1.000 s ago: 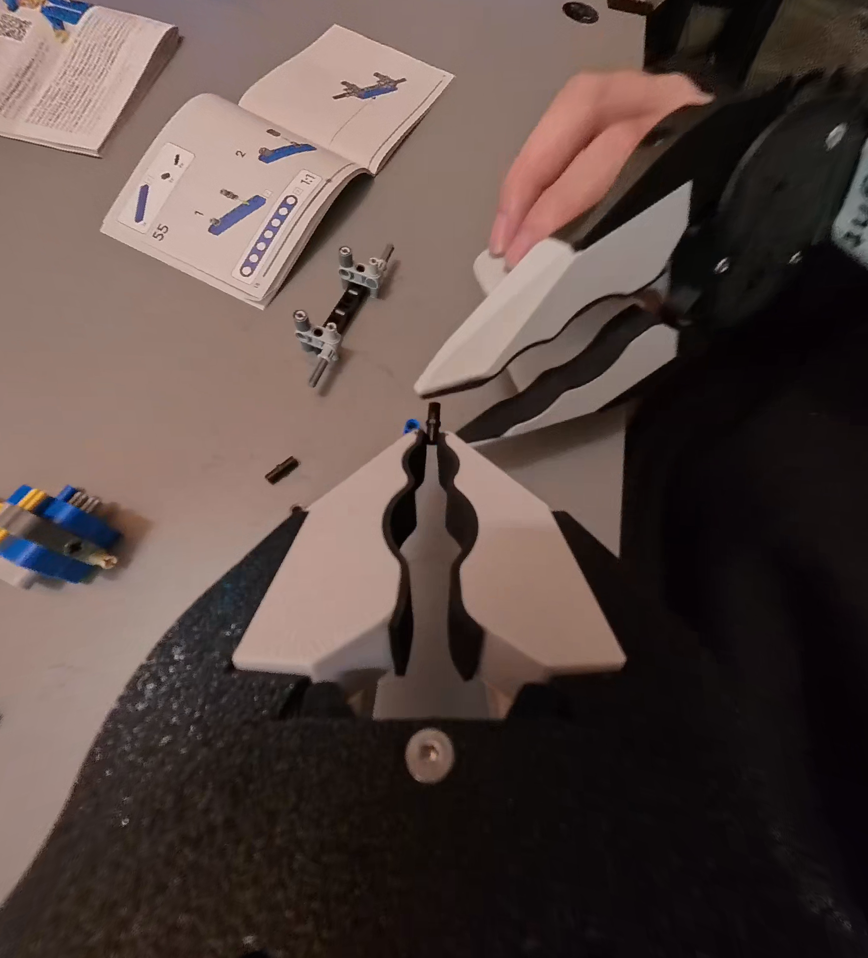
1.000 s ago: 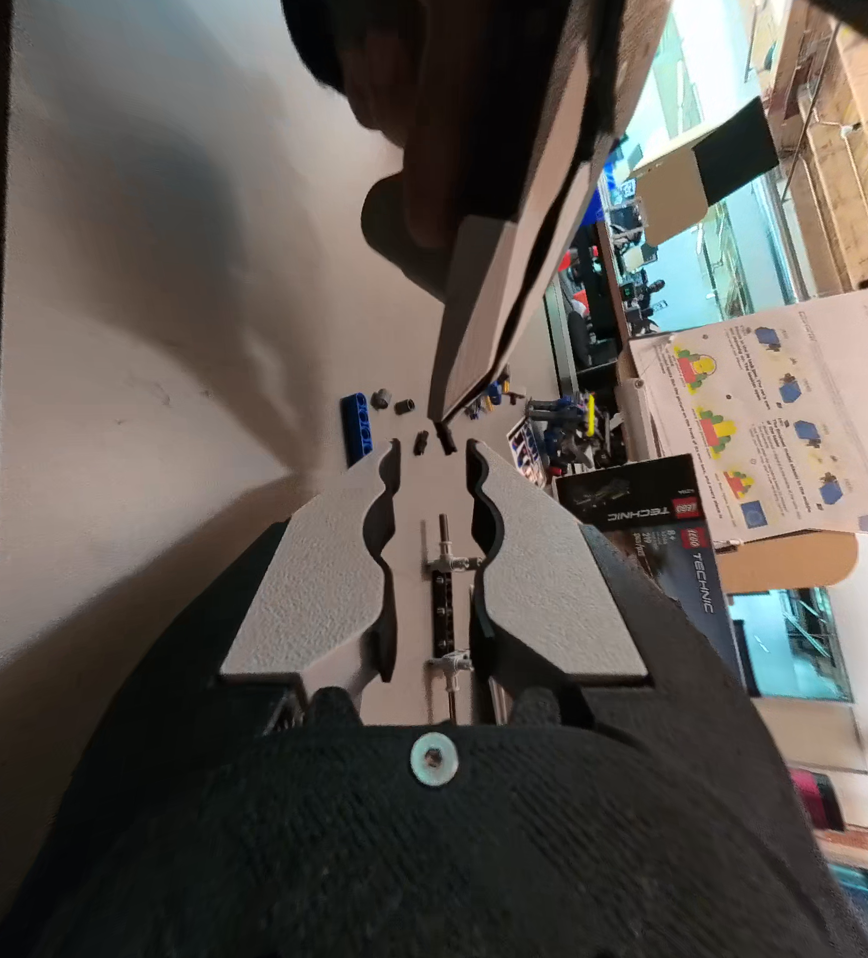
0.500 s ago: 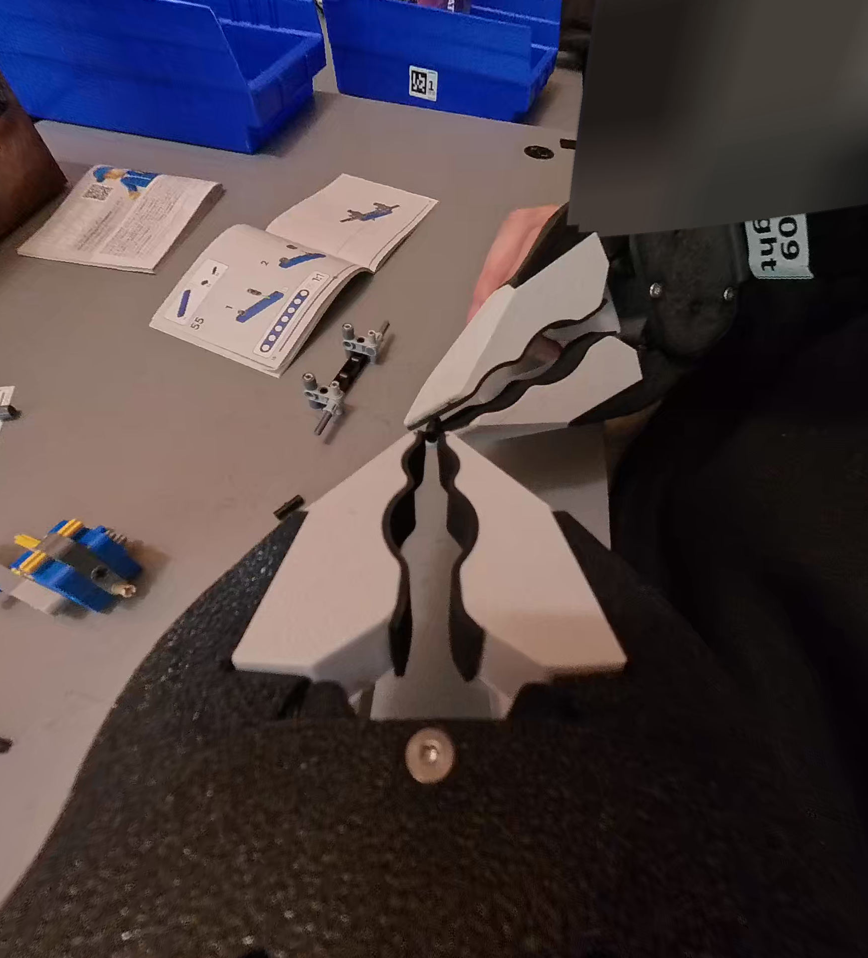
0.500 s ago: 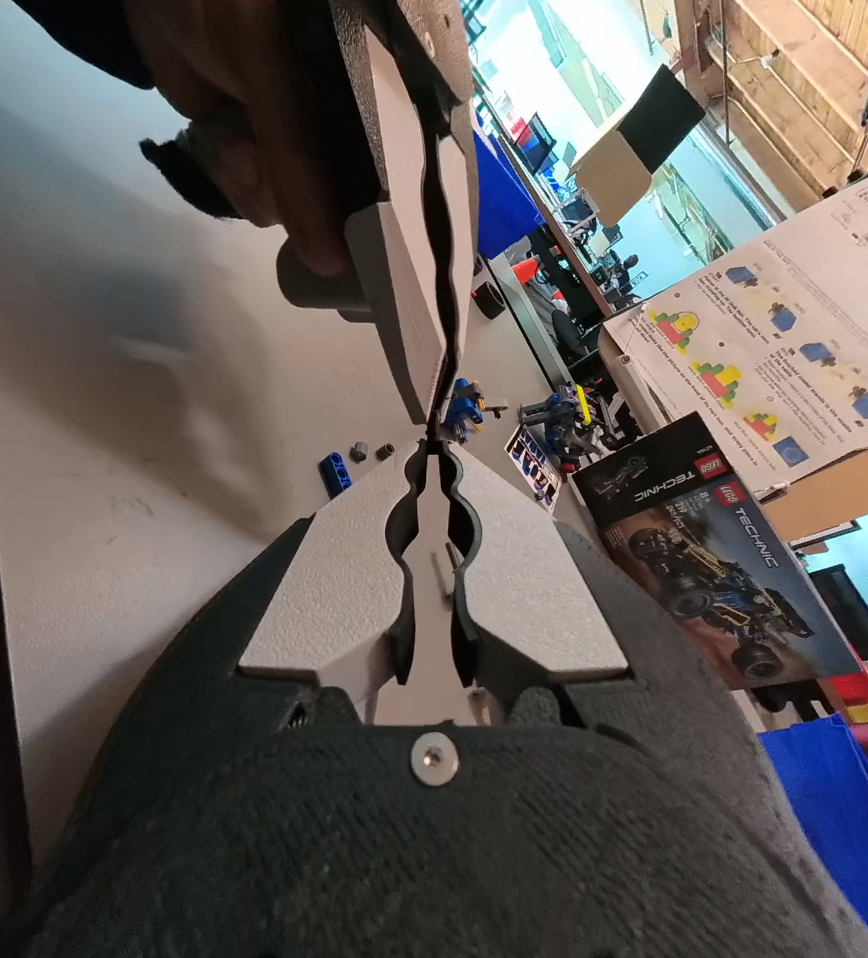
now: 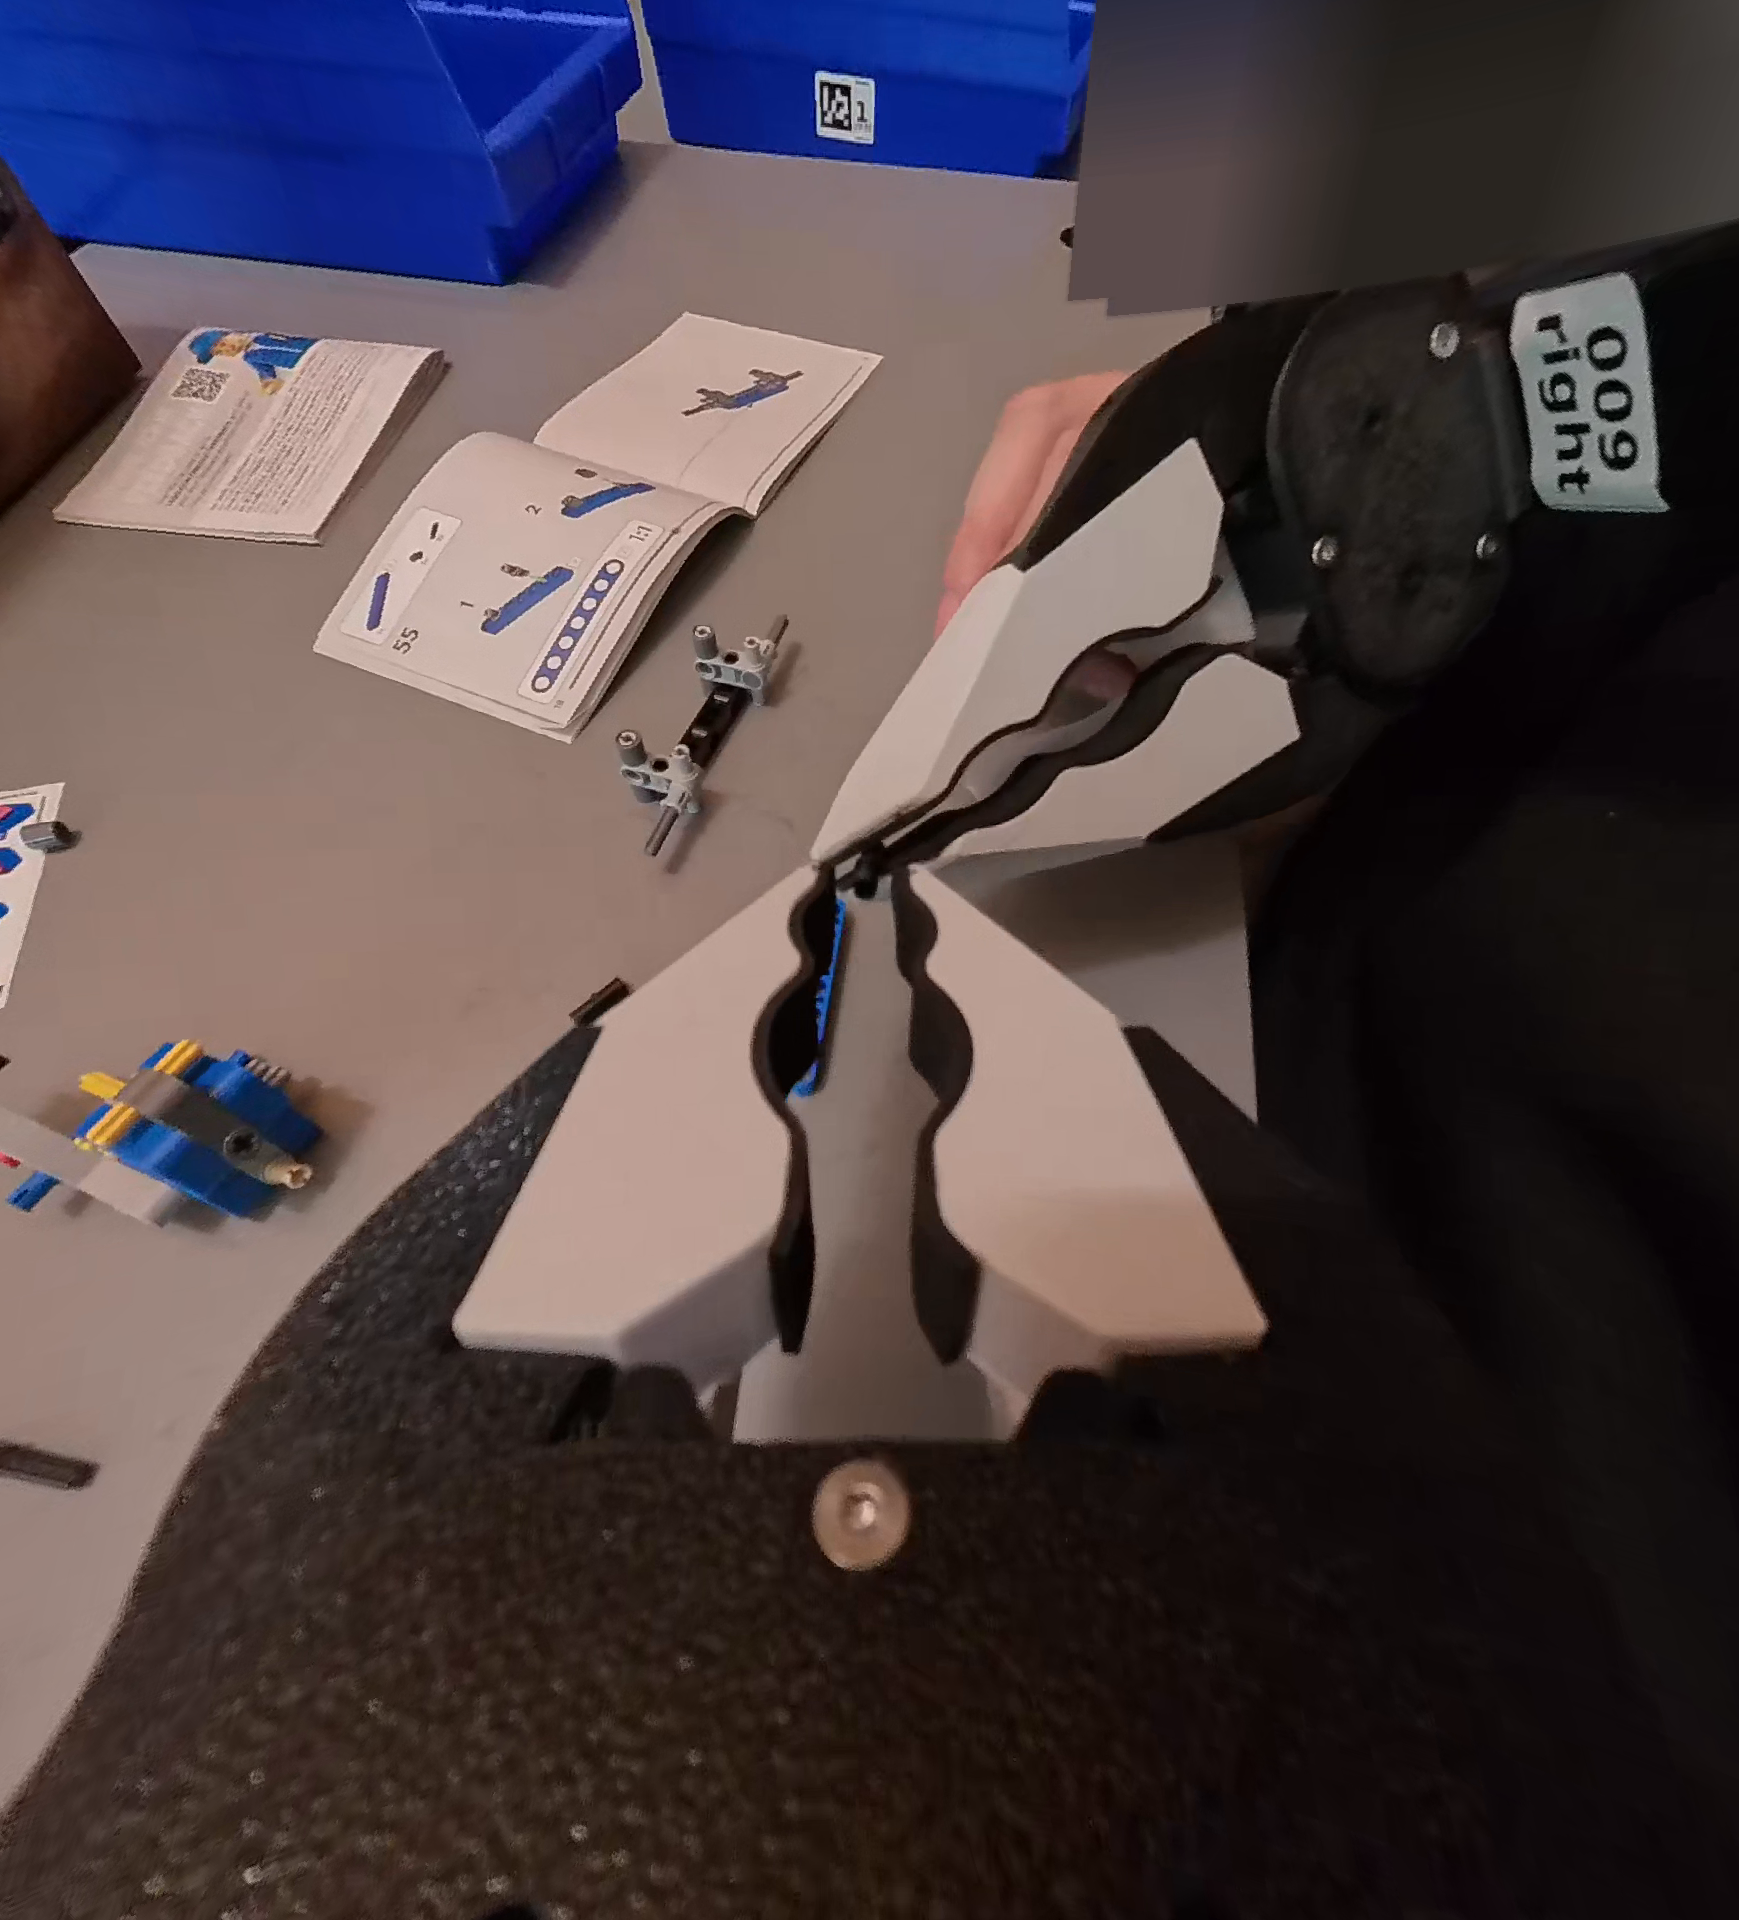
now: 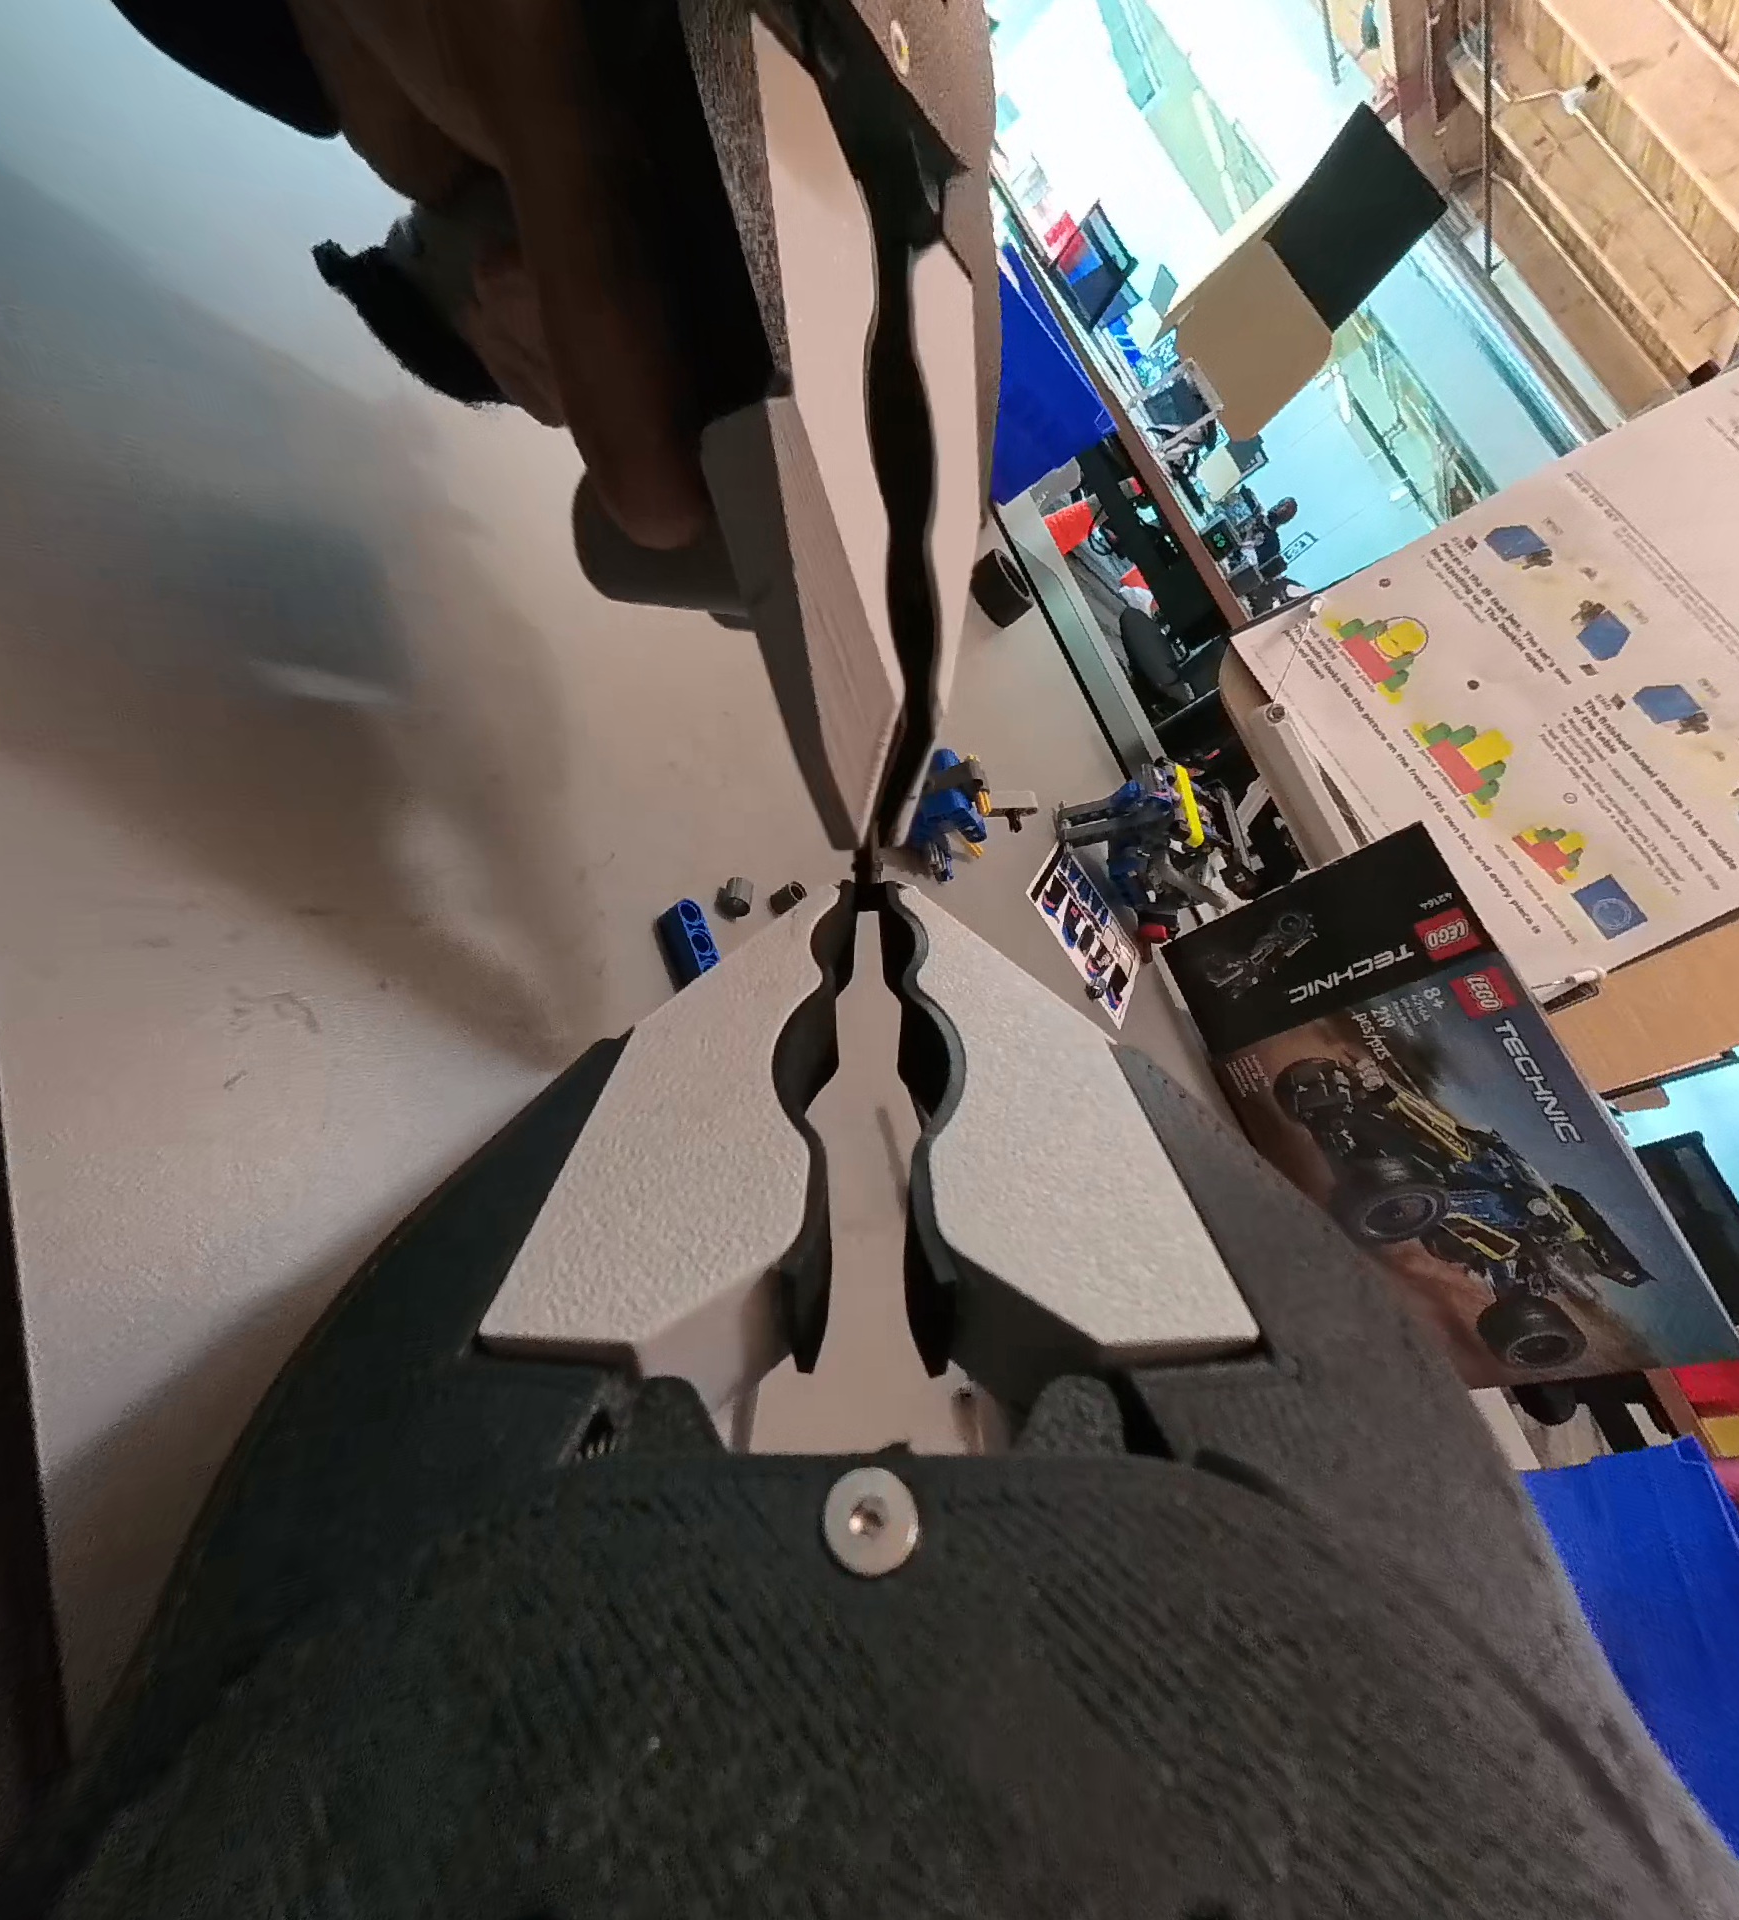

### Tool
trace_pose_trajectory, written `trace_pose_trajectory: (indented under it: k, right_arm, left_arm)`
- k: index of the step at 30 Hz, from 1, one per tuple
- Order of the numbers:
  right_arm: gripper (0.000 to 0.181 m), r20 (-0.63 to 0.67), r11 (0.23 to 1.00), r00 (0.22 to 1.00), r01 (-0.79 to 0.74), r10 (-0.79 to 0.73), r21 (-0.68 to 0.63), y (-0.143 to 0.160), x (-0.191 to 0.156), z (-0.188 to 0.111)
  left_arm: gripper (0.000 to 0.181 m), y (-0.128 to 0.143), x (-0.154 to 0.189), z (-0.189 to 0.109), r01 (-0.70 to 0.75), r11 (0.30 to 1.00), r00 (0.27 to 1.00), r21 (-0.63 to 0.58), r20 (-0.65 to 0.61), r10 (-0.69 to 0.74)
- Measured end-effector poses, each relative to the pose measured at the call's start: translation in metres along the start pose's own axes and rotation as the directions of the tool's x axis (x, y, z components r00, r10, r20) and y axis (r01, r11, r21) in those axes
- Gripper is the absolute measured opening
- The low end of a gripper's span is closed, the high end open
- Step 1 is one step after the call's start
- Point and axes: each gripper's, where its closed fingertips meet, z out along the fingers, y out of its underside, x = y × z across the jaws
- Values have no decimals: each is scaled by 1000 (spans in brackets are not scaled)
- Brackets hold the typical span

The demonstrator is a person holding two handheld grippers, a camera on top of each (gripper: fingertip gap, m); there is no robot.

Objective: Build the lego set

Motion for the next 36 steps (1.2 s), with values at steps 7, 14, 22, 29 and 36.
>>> trace_pose_trajectory:
  k: [7, 14, 22, 29, 36]
  right_arm:
    - [2, 1, 1000, 1000, -4, 4, -3, 0, -1, 1]
    - [5, 165, 995, 982, -92, 97, -37, 12, -14, 1]
    - [25, 509, 937, 787, -269, 348, -225, 36, -38, 8]
    - [6, 530, 932, 769, -259, 357, -252, 37, -41, 18]
    - [6, 540, 926, 754, -272, 373, -261, 37, -42, 18]
  left_arm:
    - [2, 1, 1, 2, -2, 1000, 1000, 1, -2, 2]
    - [1, 12, -5, 0, -57, 996, 998, -73, 23, 59]
    - [1, 34, -18, -7, -161, 948, 984, -276, -114, 134]
    - [1, 42, -16, 1, -331, 845, 934, -421, -276, 228]
    - [1, 49, -17, 7, -475, 727, 871, -495, -380, 311]
